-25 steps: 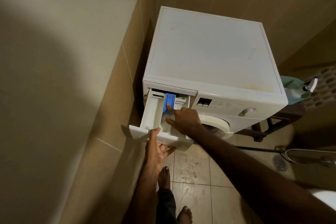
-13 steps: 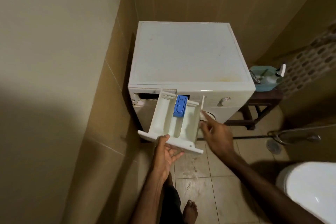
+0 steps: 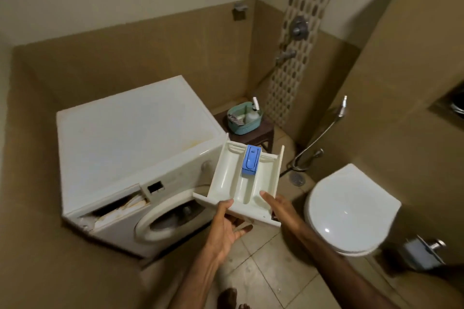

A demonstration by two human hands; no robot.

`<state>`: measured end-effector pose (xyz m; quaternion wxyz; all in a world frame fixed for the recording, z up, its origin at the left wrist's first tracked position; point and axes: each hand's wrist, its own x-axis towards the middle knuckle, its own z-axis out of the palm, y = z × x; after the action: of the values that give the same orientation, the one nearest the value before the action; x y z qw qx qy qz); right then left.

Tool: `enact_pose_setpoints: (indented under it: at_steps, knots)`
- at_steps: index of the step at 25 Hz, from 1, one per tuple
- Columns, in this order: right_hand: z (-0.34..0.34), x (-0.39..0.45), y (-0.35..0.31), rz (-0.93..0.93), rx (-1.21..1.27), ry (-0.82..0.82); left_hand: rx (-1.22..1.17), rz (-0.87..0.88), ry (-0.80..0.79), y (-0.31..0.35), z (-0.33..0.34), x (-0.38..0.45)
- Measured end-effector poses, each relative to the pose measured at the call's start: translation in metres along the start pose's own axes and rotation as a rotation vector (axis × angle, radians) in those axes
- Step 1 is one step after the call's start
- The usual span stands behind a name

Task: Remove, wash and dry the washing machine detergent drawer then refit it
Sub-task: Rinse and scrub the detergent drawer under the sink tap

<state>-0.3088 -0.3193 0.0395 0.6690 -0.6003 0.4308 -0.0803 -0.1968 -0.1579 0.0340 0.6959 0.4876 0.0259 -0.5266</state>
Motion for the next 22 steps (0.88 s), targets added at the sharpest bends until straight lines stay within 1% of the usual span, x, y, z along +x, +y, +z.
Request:
enact_pose_setpoints:
  at_steps: [3,7,8,9,10,11,12,13,14,15,17,18,20,22]
  knots:
    - [-0.035,-0.014,0.011,0.014,0.15,0.186,0.23,-0.151,-0.103,0.0,0.029,0.014]
    - [-0.081,-0.036,0.031,0.036,0.231,0.401,0.644,-0.304,-0.217,0.001,0.068,0.032]
    - [-0.092,-0.044,0.036,0.04,0.234,0.451,0.731,-0.322,-0.195,0.001,0.079,0.036]
    - [-0.106,-0.053,0.042,0.037,0.245,0.499,0.805,-0.316,-0.125,0.001,0.092,0.039]
    - [-0.118,-0.064,0.046,0.033,0.269,0.536,0.883,-0.27,-0.003,0.002,0.103,0.041]
    - [-0.134,-0.076,0.052,0.029,0.299,0.577,0.964,-0.169,0.131,0.001,0.115,0.045]
    - [-0.148,-0.089,0.057,0.033,0.321,0.617,1.019,-0.021,0.223,-0.002,0.126,0.048]
    - [-0.162,-0.1,0.062,0.037,0.335,0.656,1.037,0.129,0.246,-0.004,0.139,0.05]
    - [-0.176,-0.112,0.066,0.044,0.343,0.697,1.056,0.248,0.192,-0.007,0.156,0.051]
    - [-0.19,-0.124,0.072,0.056,0.349,0.729,1.107,0.309,0.089,-0.014,0.175,0.055]
    - [-0.221,-0.152,0.085,0.078,0.363,0.787,1.241,0.325,-0.163,-0.041,0.227,0.069]
    - [-0.236,-0.165,0.091,0.075,0.37,0.808,1.276,0.276,-0.297,-0.057,0.256,0.078]
    - [-0.27,-0.19,0.104,0.062,0.398,0.832,1.332,0.09,-0.566,-0.095,0.316,0.089]
    - [-0.309,-0.217,0.122,0.085,0.401,0.828,1.392,-0.087,-0.753,-0.137,0.365,0.094]
